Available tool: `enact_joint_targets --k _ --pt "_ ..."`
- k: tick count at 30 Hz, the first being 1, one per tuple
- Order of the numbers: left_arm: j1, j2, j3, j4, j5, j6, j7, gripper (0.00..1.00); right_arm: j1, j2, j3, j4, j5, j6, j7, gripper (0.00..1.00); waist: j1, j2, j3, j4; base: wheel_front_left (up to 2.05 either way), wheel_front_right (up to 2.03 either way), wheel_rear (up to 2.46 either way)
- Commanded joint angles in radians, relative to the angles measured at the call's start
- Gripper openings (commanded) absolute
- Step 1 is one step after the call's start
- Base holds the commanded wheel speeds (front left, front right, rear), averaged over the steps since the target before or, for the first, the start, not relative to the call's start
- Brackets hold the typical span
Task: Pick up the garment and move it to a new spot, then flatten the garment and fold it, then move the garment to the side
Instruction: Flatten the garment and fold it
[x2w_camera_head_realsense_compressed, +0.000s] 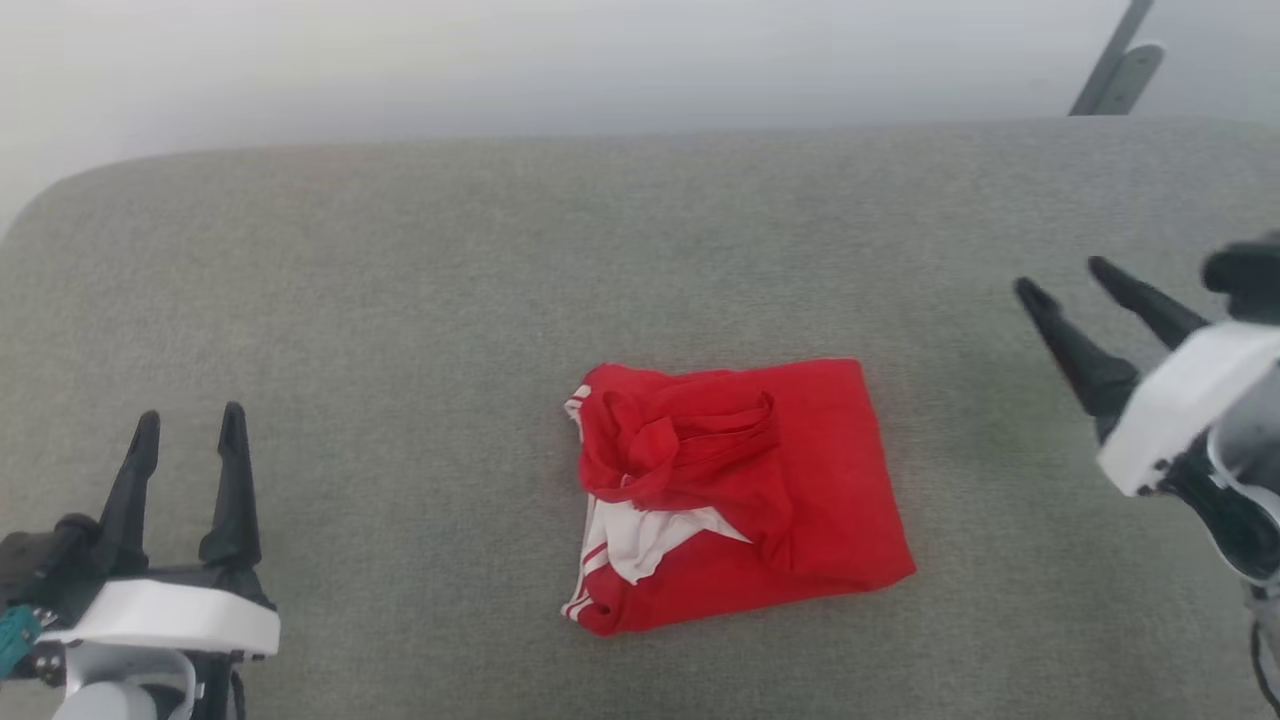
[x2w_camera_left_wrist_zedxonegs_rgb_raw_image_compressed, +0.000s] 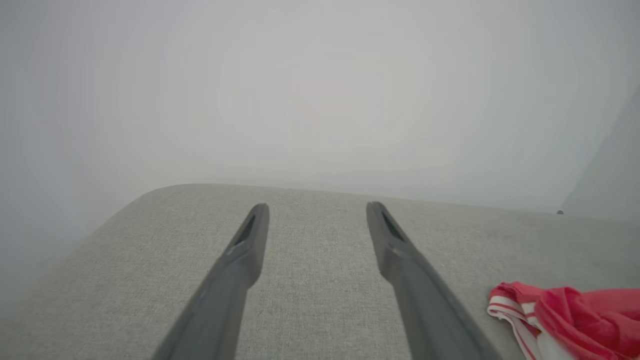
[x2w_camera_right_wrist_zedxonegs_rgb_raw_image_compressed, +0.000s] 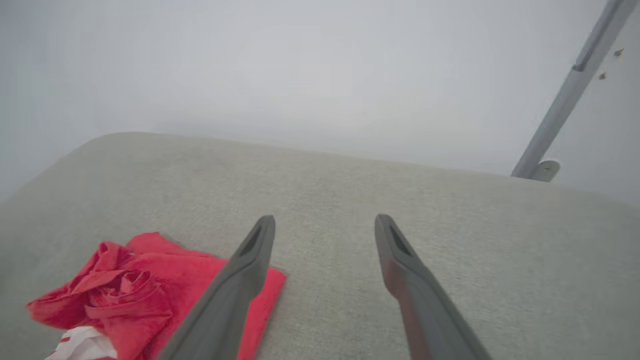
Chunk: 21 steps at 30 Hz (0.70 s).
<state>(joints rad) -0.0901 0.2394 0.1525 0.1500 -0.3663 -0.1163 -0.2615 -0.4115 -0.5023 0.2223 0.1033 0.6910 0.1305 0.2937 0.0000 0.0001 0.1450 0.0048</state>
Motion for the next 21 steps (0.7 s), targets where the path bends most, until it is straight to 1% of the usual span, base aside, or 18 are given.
enact_joint_targets --k 1,6,11,17,21 --pt "0.016 0.005 0.005 0.003 0.002 -0.001 -0.004 1.0 0.016 -0.002 -0.005 0.004 -0.014 0.0 -0.032 1.0 0.0 -0.0001 -0.012 -0.014 0.0 0.0 0.0" --pt "0.04 0.02 0.018 0.013 -0.006 -0.002 -0.004 1.0 0.079 0.005 -0.056 0.052 -0.069 0.0 -0.199 1.0 0.0 -0.0001 -0.034 -0.033 0.0 0.0 0.0" --pt "0.063 0.032 0.034 0.033 -0.011 -0.003 -0.004 1.0 0.14 0.019 -0.094 0.095 -0.107 0.0 -0.309 1.0 0.0 -0.0001 -0.052 -0.041 0.0 0.0 0.0" --pt "0.079 0.044 0.049 0.056 -0.022 -0.008 -0.004 1.0 0.195 0.032 -0.125 0.134 -0.129 0.0 -0.396 1.0 0.0 -0.0001 -0.067 -0.04 0.0 0.0 0.0" --pt "0.088 0.047 0.06 0.065 -0.029 -0.008 -0.004 1.0 0.228 0.05 -0.144 0.145 -0.134 0.0 -0.422 1.0 0.0 -0.0001 -0.077 -0.036 0.0 0.0 0.0"
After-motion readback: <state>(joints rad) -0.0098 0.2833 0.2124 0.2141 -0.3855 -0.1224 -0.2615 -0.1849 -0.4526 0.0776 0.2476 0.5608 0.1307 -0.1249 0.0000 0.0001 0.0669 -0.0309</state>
